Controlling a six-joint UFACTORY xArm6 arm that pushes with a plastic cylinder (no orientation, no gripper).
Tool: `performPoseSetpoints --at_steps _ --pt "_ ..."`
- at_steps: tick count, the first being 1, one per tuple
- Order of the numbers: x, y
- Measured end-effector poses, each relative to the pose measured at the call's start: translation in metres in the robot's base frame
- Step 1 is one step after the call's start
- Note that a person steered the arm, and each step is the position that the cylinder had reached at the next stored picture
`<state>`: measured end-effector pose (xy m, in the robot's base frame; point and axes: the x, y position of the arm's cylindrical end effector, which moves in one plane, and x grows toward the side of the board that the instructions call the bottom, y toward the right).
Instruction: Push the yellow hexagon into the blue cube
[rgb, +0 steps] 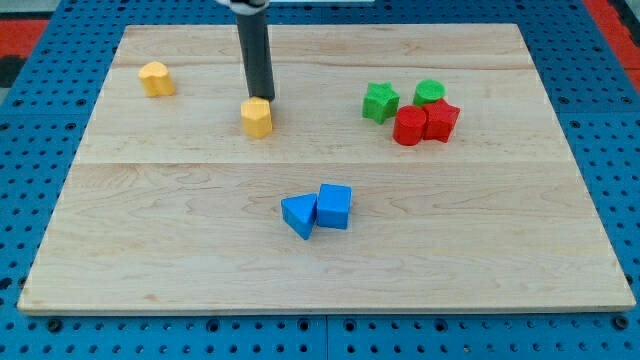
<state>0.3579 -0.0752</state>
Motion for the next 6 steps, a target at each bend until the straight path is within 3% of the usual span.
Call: performPoseSetpoints --at_steps 2,4,5,6 --pt "0.067 0.047" --pt "0.026 0.018" --pt "0.021 -0.024" --pt "0.059 -0.024"
